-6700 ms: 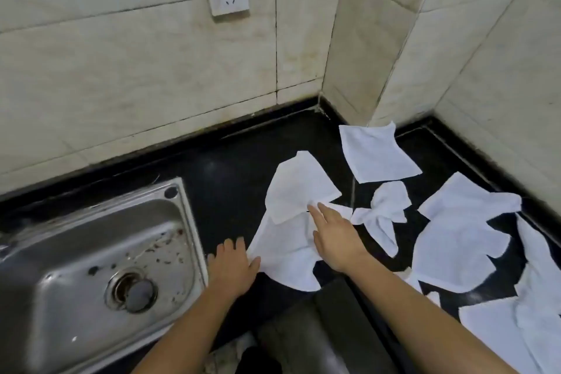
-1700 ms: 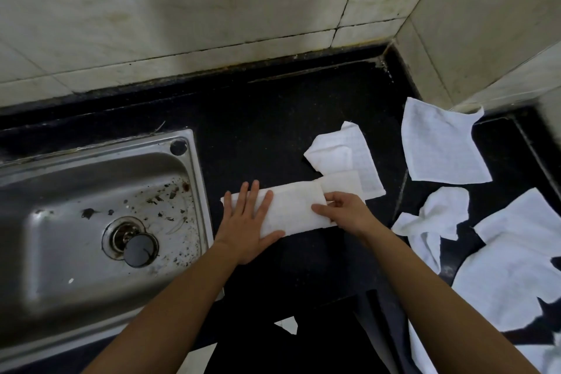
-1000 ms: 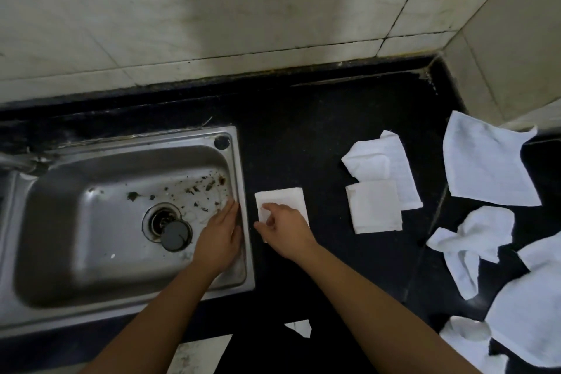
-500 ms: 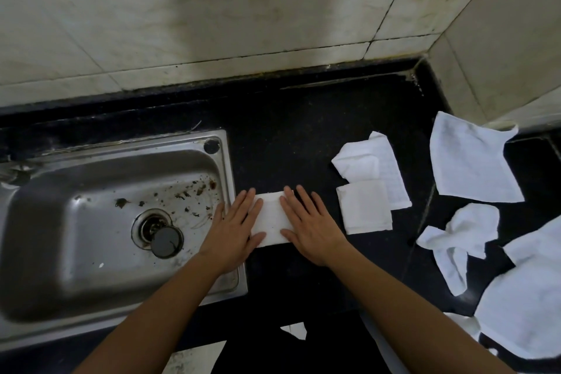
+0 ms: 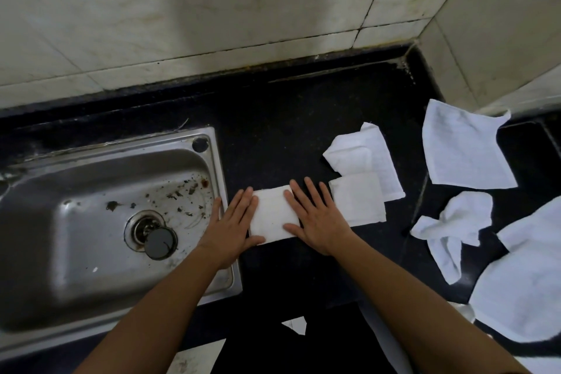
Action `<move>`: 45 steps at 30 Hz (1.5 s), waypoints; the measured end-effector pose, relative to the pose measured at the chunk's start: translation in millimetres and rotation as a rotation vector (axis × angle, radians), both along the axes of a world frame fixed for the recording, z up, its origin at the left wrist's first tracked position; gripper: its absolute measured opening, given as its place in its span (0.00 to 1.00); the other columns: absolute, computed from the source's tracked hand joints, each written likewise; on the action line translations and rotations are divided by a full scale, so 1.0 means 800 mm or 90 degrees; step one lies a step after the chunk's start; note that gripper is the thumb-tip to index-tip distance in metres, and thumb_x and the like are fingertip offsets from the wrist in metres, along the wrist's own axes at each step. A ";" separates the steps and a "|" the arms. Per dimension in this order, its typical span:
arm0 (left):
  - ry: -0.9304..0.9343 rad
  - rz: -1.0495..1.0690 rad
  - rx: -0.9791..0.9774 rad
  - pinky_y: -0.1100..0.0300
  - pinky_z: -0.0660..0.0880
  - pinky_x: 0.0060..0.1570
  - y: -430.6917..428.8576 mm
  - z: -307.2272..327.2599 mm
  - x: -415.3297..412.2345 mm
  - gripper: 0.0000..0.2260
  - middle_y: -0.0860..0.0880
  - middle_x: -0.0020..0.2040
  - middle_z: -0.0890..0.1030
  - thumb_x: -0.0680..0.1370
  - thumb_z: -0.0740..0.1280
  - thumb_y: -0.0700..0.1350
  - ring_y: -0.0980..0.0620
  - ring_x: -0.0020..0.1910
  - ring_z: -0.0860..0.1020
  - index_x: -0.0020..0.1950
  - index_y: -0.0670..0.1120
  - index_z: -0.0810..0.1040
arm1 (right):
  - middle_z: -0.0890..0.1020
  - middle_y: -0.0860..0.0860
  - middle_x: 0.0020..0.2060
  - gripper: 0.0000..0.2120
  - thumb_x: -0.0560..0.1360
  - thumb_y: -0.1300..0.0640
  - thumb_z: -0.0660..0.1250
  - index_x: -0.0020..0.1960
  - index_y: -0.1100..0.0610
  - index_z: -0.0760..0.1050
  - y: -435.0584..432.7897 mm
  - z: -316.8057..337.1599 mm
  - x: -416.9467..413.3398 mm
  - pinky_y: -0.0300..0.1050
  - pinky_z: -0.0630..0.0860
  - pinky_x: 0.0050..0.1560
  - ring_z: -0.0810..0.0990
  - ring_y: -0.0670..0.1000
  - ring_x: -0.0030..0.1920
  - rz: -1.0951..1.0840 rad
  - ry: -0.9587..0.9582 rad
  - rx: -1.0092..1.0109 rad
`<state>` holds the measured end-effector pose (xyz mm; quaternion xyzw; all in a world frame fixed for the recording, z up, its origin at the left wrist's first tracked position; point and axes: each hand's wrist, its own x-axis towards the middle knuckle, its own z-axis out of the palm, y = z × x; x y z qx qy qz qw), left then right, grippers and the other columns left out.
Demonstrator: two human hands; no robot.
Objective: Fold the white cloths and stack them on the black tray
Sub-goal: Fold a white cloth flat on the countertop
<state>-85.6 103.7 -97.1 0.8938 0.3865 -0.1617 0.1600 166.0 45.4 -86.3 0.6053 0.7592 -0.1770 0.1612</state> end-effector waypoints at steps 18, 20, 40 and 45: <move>-0.052 0.225 0.114 0.40 0.72 0.59 -0.035 0.048 0.022 0.25 0.39 0.59 0.79 0.77 0.64 0.52 0.39 0.59 0.76 0.71 0.42 0.71 | 0.78 0.49 0.49 0.07 0.74 0.50 0.71 0.52 0.48 0.81 -0.025 0.033 -0.029 0.46 0.76 0.53 0.78 0.50 0.49 -0.481 0.348 0.039; -0.012 0.175 0.037 0.38 0.60 0.71 -0.013 0.062 0.045 0.34 0.37 0.75 0.64 0.78 0.66 0.50 0.37 0.75 0.61 0.80 0.47 0.55 | 0.77 0.48 0.49 0.06 0.74 0.51 0.71 0.52 0.47 0.80 -0.022 0.040 -0.022 0.43 0.75 0.52 0.78 0.48 0.49 -0.477 0.394 0.009; -0.337 0.271 -0.265 0.59 0.77 0.41 0.059 0.220 0.067 0.02 0.50 0.40 0.84 0.74 0.74 0.49 0.56 0.39 0.81 0.44 0.52 0.84 | 0.84 0.49 0.44 0.09 0.73 0.48 0.74 0.49 0.51 0.83 0.011 0.171 0.031 0.44 0.78 0.50 0.82 0.47 0.44 -0.523 0.652 -0.034; -0.622 0.522 -0.614 0.48 0.79 0.53 0.051 0.261 0.060 0.13 0.41 0.54 0.85 0.78 0.69 0.47 0.43 0.54 0.83 0.59 0.41 0.82 | 0.84 0.57 0.56 0.11 0.77 0.51 0.70 0.51 0.59 0.78 0.023 0.218 0.024 0.53 0.74 0.67 0.82 0.55 0.60 -0.613 0.965 -0.110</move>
